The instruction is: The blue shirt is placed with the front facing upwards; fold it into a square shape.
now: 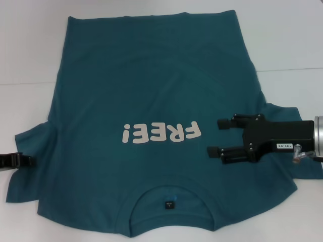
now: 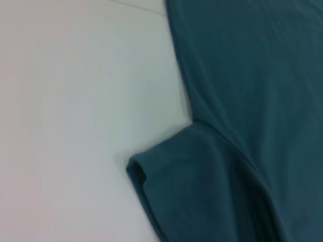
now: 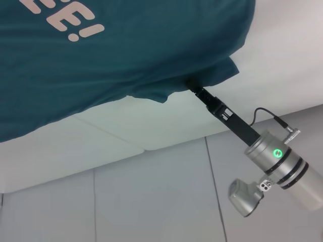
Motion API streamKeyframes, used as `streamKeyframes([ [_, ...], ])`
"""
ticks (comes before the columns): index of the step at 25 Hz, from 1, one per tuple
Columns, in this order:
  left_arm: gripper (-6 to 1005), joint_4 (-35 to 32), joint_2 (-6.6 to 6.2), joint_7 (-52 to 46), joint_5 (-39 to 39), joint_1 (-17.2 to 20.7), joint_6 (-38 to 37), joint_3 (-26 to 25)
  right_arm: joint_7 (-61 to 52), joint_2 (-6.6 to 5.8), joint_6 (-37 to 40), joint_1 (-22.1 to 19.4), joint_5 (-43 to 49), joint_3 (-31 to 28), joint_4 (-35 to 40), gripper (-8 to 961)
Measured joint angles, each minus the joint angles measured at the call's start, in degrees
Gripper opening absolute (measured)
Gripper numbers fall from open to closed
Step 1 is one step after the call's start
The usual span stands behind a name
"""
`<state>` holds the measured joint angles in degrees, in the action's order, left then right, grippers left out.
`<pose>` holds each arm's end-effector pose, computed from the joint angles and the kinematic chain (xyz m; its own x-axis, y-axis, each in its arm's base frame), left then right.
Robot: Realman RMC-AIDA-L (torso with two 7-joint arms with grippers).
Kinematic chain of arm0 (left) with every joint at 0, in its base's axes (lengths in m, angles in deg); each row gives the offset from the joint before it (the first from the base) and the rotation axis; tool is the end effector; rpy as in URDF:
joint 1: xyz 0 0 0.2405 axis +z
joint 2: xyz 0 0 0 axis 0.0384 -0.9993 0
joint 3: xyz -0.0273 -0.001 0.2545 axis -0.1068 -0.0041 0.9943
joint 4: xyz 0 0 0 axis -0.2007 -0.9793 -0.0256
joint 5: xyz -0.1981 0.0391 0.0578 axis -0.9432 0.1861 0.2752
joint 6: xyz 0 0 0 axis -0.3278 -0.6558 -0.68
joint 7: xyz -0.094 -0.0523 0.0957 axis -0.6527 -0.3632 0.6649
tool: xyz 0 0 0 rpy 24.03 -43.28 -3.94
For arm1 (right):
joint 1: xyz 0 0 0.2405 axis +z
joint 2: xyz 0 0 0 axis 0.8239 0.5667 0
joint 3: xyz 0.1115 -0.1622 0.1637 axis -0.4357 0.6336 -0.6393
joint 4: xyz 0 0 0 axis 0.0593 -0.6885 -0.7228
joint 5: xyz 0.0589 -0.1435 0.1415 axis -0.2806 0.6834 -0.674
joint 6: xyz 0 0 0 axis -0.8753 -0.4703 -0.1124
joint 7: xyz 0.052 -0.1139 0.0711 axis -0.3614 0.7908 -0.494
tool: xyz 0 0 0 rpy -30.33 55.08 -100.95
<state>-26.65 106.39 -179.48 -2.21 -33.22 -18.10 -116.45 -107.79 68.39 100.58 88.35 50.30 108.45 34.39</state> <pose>-0.3405 0.3788 0.0473 0.3063 0.8497 0.4292 0.9140 -0.1364 -0.3822 0.2530 0.3530 0.0193 0.8653 -0.2762 -0.4183 -0.3973 -0.8867 -0.2364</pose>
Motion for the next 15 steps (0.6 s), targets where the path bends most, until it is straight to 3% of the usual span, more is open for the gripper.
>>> streamKeyframes([
  [10,56,1.00,0.28,0.62,0.00,0.13,-0.24,-0.03,-0.18,0.19,-0.06,0.00,0.00,0.00,0.00,927],
  [15,34,4.15,0.74,0.29,0.00,0.63,-1.85,-0.30,-1.03,0.54,-0.07,-0.38,0.00,0.00,1.73,927],
])
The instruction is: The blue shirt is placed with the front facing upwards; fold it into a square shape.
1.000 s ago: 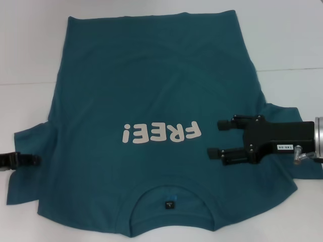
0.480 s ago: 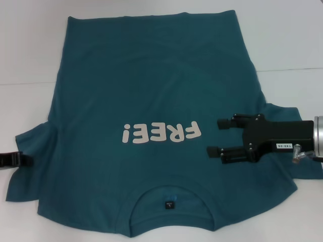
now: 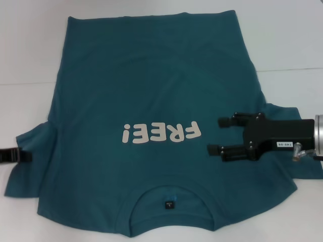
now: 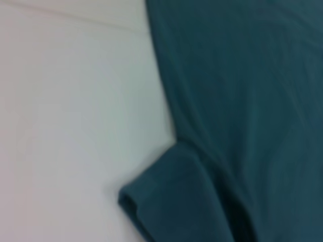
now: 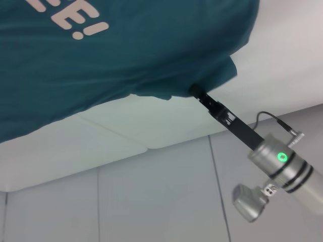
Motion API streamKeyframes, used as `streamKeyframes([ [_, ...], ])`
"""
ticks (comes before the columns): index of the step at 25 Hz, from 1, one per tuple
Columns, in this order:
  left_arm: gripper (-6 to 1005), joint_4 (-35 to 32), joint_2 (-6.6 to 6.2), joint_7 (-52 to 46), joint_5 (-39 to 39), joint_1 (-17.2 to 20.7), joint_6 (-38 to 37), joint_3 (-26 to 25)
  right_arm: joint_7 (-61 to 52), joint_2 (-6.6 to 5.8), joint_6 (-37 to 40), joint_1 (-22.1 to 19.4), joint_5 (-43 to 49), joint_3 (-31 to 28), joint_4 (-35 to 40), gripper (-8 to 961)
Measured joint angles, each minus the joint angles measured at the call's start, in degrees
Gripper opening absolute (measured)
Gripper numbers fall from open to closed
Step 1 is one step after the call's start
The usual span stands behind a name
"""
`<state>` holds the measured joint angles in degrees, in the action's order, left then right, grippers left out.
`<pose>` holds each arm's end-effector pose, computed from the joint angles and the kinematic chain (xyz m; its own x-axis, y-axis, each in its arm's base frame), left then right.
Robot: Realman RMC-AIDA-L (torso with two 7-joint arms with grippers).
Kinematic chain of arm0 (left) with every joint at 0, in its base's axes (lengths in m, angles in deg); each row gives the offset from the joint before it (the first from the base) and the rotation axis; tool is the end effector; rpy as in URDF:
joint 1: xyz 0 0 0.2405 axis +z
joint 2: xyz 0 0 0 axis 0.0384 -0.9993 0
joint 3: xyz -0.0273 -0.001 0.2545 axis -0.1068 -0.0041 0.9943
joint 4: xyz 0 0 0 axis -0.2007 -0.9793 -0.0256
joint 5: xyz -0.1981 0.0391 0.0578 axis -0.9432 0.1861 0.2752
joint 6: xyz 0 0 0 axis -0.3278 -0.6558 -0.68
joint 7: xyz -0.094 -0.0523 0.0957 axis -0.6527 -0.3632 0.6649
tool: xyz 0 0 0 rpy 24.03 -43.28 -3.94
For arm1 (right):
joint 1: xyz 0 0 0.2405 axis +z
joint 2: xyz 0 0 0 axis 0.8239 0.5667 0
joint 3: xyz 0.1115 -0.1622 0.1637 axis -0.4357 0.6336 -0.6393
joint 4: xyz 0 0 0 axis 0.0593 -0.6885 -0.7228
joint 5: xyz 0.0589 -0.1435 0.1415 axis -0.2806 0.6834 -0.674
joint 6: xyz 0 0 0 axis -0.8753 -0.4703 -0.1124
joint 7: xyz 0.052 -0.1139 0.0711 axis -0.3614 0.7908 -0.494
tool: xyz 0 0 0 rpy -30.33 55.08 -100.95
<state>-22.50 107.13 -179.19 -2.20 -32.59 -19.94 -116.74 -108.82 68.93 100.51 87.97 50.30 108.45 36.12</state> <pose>-0.3306 0.3811 0.0541 0.3436 0.8317 0.4362 0.9059 -0.1711 -0.3874 0.2513 0.3534 0.0212 0.8639 -0.2772 -0.4206 -0.4028 -0.8815 -0.2463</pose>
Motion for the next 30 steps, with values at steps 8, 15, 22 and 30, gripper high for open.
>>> streamKeyframes([
  [8,37,9.81,2.11,-3.45,1.72,0.24,-4.78,0.33,-1.01,0.01,0.05,-0.82,-0.22,-0.52,1.48,927],
  [15,39,15.78,3.74,-7.40,11.73,-2.49,-8.09,0.00,-1.03,-0.05,-0.12,-1.43,-0.35,-0.56,1.91,927],
  [22,42,16.62,2.51,-8.34,16.46,-5.19,-11.47,-0.24,-1.02,-0.13,-0.16,-1.43,-0.36,-0.70,1.95,927],
  [30,45,19.29,3.27,-8.73,19.31,-7.41,-14.21,0.22,-0.97,-0.13,-0.49,-1.43,-0.36,-0.70,1.96,927],
])
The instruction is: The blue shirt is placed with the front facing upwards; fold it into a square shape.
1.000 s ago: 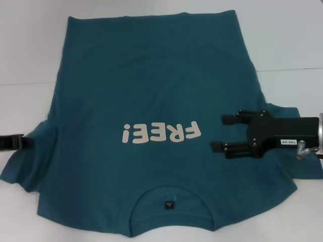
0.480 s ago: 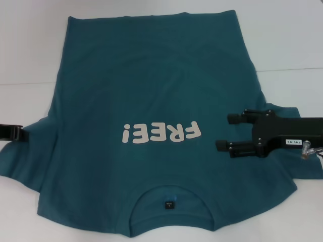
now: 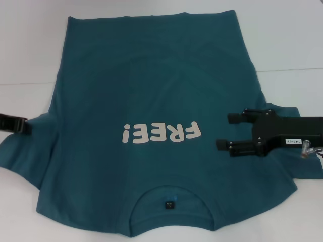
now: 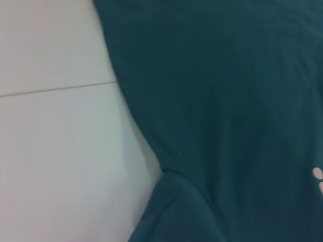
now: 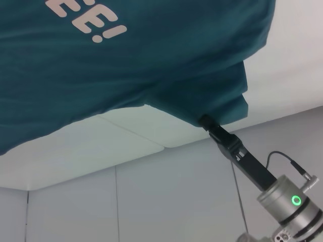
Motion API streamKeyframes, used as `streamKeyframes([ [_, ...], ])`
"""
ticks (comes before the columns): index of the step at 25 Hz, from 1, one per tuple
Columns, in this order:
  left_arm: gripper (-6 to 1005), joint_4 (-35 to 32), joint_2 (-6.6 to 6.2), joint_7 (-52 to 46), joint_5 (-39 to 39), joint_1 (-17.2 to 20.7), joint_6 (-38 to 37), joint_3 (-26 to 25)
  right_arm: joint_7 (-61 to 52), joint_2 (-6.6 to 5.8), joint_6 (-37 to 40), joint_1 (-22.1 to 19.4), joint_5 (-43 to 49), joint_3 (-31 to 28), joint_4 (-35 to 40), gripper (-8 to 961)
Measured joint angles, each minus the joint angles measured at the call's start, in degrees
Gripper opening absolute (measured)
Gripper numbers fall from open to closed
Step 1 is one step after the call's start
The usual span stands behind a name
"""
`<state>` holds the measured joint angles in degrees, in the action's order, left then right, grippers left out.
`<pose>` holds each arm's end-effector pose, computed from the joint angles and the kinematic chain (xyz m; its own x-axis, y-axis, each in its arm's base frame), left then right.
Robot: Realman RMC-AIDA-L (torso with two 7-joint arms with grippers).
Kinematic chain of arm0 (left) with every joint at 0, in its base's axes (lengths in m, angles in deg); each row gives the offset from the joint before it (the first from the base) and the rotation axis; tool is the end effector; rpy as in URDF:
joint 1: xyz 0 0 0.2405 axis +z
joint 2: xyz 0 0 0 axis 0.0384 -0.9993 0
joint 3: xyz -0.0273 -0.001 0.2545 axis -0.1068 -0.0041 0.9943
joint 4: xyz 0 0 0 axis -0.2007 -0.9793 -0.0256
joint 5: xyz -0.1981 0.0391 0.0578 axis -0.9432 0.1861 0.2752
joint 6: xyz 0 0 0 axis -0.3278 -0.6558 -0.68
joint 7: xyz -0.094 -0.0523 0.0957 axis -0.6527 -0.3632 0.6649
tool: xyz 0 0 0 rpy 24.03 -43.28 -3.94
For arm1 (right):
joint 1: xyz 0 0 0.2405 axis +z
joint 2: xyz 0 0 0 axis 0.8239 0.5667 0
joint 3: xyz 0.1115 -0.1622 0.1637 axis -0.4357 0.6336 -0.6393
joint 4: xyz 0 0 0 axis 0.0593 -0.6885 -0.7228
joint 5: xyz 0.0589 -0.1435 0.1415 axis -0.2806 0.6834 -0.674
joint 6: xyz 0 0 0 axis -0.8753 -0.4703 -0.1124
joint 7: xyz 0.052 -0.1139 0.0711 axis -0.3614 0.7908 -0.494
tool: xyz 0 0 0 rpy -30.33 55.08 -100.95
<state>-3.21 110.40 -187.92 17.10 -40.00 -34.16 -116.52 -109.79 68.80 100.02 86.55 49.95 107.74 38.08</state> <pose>-0.2531 0.4072 0.0828 0.5204 0.8161 0.2514 0.7659 -0.3160 -0.5599 0.2586 0.3524 0.0311 0.8576 -0.2868 -0.4270 -0.4275 -0.8590 -0.2818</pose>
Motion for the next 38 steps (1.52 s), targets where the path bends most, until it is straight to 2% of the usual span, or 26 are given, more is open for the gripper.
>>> streamKeyframes([
  [7,47,2.96,2.20,-3.37,0.16,-1.28,-1.54,1.88,-0.01,-0.16,-0.56,-0.06,0.24,0.00,0.00,927],
  [13,50,2.47,4.97,-4.70,0.24,-2.58,-0.83,4.03,0.29,-0.21,-1.57,-0.15,0.36,0.02,-0.01,927],
  [17,51,1.88,5.85,-4.70,1.74,-3.67,-0.37,4.19,0.35,-0.24,-1.84,-0.14,0.36,0.23,-0.05,927],
  [20,52,2.29,4.70,-4.68,5.34,-4.75,-1.80,3.96,0.34,-0.33,-1.92,-0.13,0.36,0.26,-0.01,927],
  [24,54,2.42,1.39,-4.50,8.27,-5.24,-4.61,3.84,0.36,-0.33,-1.96,-0.13,0.36,0.40,0.00,927],
  [26,54,2.54,0.19,-4.24,9.65,-5.07,-5.75,3.82,0.36,-0.32,-1.97,-0.13,0.39,0.42,0.00,927],
  [30,56,2.76,-0.70,-1.49,12.03,-4.90,-6.29,3.93,0.23,-0.11,-1.97,-0.04,0.42,0.48,0.00,927],
  [38,59,2.85,-0.85,3.24,17.64,-7.27,-6.17,5.64,-0.03,0.09,-2.05,0.74,0.45,0.70,0.00,928],
])
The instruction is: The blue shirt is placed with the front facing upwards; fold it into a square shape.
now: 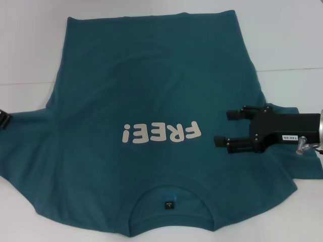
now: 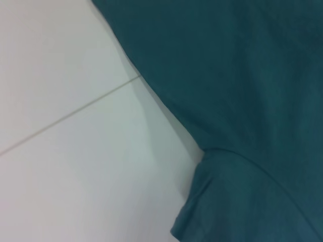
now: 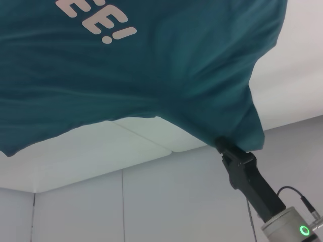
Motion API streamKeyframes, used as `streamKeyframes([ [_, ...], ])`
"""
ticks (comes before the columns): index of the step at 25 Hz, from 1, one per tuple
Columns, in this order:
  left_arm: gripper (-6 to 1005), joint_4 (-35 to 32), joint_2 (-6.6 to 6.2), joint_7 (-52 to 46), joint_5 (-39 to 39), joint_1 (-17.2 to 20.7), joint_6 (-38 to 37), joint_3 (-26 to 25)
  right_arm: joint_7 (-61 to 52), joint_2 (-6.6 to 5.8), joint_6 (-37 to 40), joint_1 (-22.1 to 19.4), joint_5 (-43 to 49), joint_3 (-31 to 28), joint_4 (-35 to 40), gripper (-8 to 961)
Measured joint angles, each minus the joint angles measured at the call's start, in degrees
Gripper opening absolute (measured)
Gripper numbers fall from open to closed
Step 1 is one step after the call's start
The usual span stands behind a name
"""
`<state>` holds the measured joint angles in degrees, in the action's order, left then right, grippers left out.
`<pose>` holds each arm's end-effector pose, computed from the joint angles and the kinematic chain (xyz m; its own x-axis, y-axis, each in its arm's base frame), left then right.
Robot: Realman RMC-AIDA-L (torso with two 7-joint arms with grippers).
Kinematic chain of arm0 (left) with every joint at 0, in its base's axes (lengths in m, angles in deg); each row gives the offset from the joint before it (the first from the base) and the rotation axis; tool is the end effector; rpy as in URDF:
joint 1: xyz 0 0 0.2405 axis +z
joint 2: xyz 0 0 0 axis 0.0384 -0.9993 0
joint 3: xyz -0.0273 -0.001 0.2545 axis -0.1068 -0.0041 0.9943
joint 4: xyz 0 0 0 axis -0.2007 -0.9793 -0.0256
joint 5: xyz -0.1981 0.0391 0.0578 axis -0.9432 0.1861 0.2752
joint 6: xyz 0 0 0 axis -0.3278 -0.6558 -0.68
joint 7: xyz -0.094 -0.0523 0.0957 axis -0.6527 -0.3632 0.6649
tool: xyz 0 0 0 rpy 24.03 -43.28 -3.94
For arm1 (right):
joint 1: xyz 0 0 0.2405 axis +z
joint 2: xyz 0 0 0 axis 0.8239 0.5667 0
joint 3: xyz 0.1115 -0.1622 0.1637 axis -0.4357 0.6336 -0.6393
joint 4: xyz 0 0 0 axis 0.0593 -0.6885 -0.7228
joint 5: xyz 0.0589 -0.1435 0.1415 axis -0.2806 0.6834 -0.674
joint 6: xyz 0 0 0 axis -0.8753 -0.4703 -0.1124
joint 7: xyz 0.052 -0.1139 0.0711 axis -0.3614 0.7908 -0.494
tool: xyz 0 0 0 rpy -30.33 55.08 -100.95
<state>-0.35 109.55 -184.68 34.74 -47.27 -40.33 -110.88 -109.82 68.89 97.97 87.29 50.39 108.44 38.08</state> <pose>-0.2230 0.4229 0.0997 0.6281 0.7739 -0.0811 0.4766 -0.4650 -0.7461 0.2564 0.3589 0.0294 0.8680 -0.2798 -0.4102 -0.4197 -0.8550 -0.3048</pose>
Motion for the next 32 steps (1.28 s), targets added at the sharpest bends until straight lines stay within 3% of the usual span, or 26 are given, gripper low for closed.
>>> streamKeyframes([
  [7,61,0.21,0.35,1.40,3.39,-2.61,-0.49,0.73,-0.06,0.03,-0.03,0.10,0.00,0.01,0.00,928],
  [13,63,0.70,0.64,-0.46,3.65,-5.72,-5.56,0.67,-0.08,0.13,-0.76,0.10,-0.01,0.01,0.00,928],
  [19,66,0.86,3.44,-2.44,3.74,-8.95,-9.82,0.76,-0.09,0.05,-0.79,0.03,-0.01,0.01,-0.18,928],
  [27,68,0.44,7.72,-6.44,3.33,-11.10,-9.27,0.77,0.33,-0.02,-0.92,-0.51,0.91,0.01,-0.42,928],
  [32,70,-3.41,8.82,-12.15,1.58,-10.34,-4.07,5.21,0.40,-0.03,-1.88,-0.62,1.20,0.01,-0.59,928],
])
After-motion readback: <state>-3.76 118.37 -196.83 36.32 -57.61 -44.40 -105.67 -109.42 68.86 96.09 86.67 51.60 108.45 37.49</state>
